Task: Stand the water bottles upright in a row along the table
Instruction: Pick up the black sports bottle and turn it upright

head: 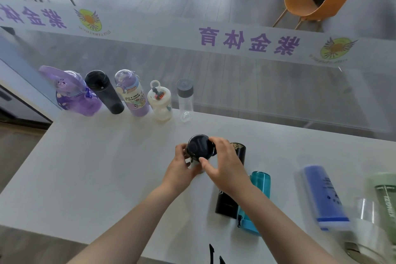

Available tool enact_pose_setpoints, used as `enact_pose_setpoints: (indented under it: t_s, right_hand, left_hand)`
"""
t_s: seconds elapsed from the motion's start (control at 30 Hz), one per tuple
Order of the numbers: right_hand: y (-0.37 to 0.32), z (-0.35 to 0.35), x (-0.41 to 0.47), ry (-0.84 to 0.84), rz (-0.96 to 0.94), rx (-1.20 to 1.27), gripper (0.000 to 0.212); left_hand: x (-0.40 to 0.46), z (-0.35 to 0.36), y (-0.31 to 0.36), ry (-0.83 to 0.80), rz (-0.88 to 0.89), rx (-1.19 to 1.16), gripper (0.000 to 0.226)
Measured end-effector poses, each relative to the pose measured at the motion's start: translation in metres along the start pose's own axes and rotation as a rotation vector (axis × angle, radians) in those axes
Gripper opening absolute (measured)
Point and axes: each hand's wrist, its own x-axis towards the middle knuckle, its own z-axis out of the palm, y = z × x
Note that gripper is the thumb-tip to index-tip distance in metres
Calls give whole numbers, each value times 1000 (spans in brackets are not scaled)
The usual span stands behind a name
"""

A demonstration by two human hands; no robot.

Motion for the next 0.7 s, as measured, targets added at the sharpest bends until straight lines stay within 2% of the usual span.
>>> enact_pose_setpoints:
  t_s: [0.2, 0.33, 0.53, 0.63, 0.7]
  right_hand:
    - [-4, 3, 13, -88, 38, -58, 81]
    - [0, 4, 17, -56, -6, -78, 70]
    - [8, 9, 28, -3, -14, -129, 68]
    - [12, 8, 49, 27, 27, -135, 68]
    - [16, 7, 68, 38, 42, -122, 68]
  left_hand:
    - [-5, -1, -10, -97, 47, 12, 43]
    - [-6, -2, -19, -154, 35, 131, 46]
    - [15, -27, -41, -193, -58, 549, 70]
    - [30, -44, -55, -230, -212, 830, 90]
    - [37, -53, -62, -264, -308, 921, 102]
